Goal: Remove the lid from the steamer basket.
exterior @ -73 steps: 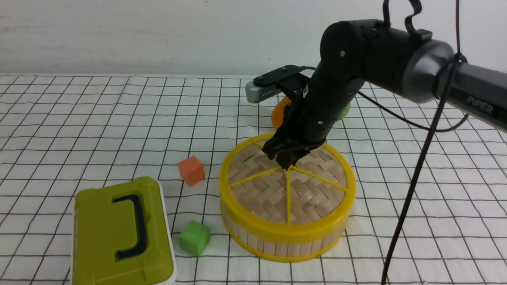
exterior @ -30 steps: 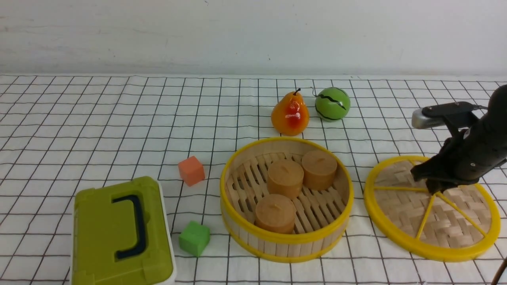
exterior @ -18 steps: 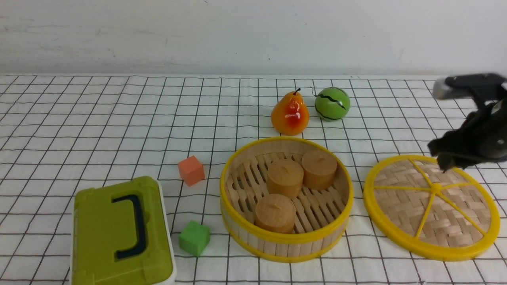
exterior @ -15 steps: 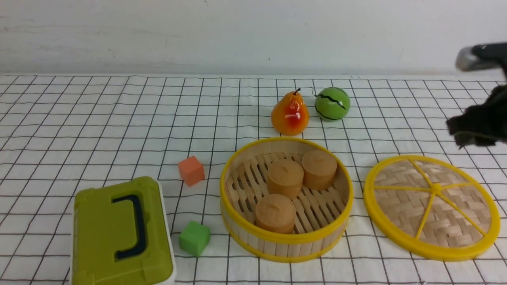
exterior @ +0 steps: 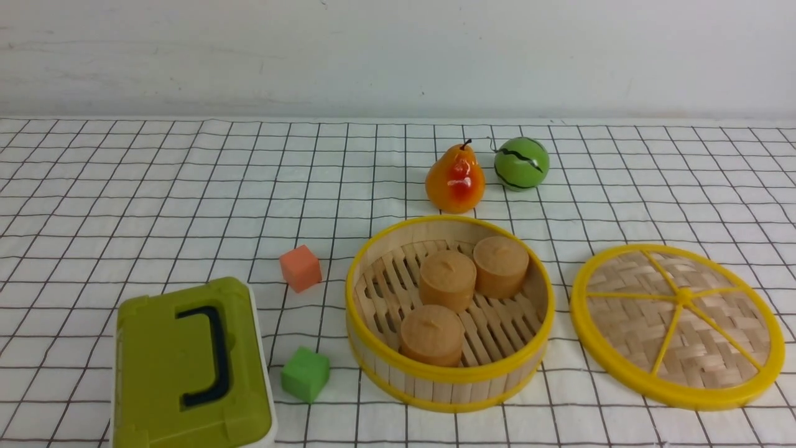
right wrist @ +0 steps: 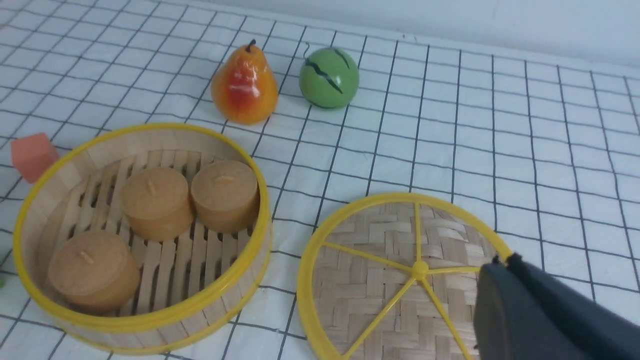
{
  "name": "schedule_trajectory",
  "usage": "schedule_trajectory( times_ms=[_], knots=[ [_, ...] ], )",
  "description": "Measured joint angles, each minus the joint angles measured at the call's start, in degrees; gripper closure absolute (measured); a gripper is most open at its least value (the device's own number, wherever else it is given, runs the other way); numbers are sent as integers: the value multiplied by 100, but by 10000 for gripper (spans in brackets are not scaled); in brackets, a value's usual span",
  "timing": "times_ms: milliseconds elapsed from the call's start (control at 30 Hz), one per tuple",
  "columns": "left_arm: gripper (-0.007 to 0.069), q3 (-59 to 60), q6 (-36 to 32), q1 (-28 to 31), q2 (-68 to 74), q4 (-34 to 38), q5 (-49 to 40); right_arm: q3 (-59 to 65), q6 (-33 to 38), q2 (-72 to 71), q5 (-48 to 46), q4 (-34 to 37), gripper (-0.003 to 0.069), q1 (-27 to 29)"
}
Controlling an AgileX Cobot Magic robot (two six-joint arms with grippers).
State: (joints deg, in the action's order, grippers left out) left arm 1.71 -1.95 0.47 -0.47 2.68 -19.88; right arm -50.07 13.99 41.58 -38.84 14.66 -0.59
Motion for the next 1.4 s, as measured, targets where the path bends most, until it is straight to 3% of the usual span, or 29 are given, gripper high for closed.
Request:
schedule_trajectory(
  times_ms=[333, 700, 900, 1033, 1200, 1400],
  knots=[
    [386, 0, 0, 0, 0, 0, 0, 25, 0, -369, -481, 1, 680, 0],
    [386, 0, 0, 0, 0, 0, 0, 194, 0, -452, -247, -70, 681, 0],
    [386, 0, 0, 0, 0, 0, 0, 1811, -27, -1591, 1305, -236, 682, 0],
    [386, 0, 0, 0, 0, 0, 0, 3042, -510, -2561, 2109, -604, 682, 13],
    [386, 0, 0, 0, 0, 0, 0, 4212, -1505, -3476, 2531, -1178, 682, 168],
    [386, 0, 0, 0, 0, 0, 0, 5070, -1885, -4077, 2605, -1315, 682, 200]
  ],
)
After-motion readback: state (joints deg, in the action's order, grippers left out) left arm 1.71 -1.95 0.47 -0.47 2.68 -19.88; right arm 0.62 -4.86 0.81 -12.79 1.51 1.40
